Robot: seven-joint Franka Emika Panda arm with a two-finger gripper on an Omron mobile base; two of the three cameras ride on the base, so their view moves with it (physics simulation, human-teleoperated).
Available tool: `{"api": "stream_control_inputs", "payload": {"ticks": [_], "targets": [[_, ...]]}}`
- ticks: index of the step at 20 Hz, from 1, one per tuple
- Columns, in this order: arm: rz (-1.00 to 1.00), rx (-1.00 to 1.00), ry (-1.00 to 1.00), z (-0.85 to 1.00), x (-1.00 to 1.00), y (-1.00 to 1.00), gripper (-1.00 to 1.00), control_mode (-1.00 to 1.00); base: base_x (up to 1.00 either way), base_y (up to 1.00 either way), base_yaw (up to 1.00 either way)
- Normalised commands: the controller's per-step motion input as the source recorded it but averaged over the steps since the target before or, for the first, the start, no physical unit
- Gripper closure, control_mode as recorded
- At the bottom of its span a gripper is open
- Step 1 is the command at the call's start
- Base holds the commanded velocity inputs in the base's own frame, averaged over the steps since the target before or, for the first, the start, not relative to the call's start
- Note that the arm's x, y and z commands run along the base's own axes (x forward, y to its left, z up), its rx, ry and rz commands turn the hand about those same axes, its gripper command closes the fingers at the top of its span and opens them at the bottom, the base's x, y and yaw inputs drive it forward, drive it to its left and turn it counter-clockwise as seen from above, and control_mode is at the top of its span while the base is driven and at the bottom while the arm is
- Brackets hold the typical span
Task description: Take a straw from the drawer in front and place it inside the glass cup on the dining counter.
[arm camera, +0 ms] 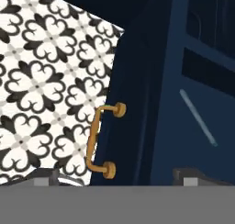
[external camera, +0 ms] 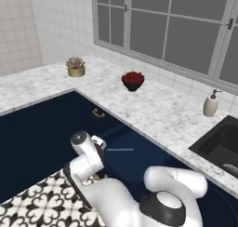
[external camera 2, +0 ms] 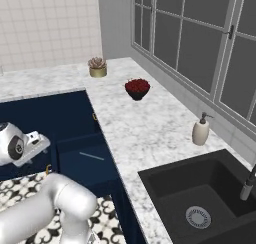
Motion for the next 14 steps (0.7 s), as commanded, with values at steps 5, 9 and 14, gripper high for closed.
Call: {"api": "stream_control_inputs", "payload": {"ticks": [5, 9, 14], "targets": [[-0.01, 0.46, 0.25, 0.31, 0.37, -0.86, -1.0, -1.0, 0.0, 0.0, 0.0], [-0.05, 0.2, 0.23, 0.0, 0.81, -0.48, -1.0, -1.0, 0.0, 0.0, 0.0], [-0.14, 0.01, 0.12, 0.0, 0.81, -0.06, -1.0, -1.0, 0.0, 0.0, 0.0]]}}
